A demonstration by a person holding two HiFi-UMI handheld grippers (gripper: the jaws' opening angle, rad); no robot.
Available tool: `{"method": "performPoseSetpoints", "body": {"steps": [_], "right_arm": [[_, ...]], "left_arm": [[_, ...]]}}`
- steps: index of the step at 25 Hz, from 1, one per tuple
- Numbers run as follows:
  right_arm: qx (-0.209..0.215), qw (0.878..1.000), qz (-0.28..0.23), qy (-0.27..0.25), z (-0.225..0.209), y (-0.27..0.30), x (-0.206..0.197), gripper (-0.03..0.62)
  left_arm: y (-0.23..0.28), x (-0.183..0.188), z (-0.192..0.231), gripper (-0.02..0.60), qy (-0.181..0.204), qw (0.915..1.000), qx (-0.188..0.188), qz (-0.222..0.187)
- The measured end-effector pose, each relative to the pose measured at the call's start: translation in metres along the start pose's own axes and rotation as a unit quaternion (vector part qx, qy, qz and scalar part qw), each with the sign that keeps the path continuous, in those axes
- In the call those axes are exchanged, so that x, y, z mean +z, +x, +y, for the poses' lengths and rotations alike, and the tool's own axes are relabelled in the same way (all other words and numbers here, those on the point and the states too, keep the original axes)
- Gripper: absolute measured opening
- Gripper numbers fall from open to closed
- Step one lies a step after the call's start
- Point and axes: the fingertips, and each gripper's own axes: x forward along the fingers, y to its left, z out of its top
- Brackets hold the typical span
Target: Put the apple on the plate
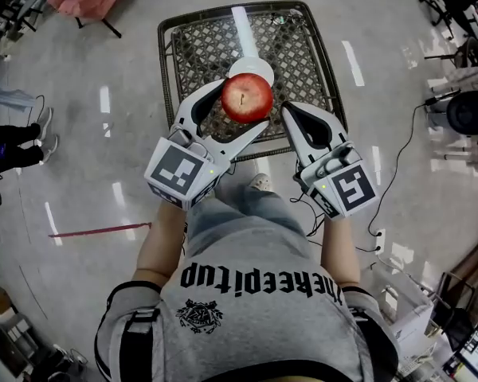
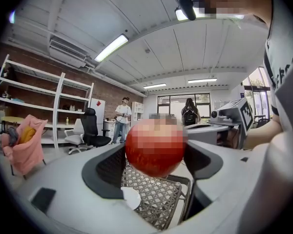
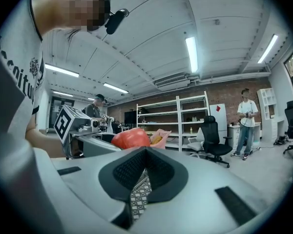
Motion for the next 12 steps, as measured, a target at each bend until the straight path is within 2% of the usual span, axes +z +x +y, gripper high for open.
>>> {"method": "performPoseSetpoints", "body": {"steps": [12], "right_arm": [[0.042,0.999,-0.004,0.007,-0.027,-0.021,-0.013,0.002]], "left_arm": [[0.026,-0.007,-0.022,0.402,-0.004,0.9988,0.048,0.007]]}}
